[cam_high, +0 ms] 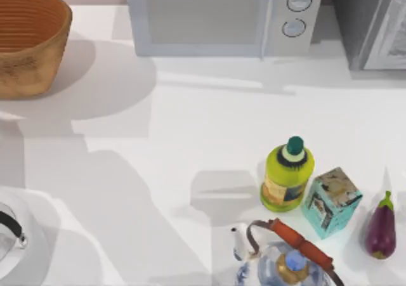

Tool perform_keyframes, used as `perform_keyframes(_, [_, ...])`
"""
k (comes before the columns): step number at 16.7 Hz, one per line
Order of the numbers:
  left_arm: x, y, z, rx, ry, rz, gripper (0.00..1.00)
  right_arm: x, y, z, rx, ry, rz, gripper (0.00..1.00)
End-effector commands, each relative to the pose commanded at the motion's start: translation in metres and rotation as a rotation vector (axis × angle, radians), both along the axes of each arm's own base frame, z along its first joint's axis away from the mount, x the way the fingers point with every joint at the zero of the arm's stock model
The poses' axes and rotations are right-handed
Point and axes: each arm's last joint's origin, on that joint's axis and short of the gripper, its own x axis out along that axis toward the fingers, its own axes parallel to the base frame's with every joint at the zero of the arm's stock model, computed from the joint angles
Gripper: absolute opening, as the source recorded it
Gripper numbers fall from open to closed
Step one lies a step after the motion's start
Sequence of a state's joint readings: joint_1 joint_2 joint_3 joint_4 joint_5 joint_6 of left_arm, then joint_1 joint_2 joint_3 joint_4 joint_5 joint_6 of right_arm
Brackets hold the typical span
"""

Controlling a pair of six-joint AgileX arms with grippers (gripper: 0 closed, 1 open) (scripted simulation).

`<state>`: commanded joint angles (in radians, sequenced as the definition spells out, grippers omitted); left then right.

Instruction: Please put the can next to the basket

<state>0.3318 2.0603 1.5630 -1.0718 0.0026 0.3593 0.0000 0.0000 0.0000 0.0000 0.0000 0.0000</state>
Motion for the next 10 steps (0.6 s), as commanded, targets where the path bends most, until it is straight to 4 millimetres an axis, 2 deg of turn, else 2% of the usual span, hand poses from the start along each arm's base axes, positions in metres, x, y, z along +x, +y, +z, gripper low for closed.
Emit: perform_keyframes(10, [0.0, 0.0, 0.0, 0.0, 0.0, 0.0, 0.98, 0.0, 0.0, 0.0, 0.0, 0.0, 0.0, 1.0])
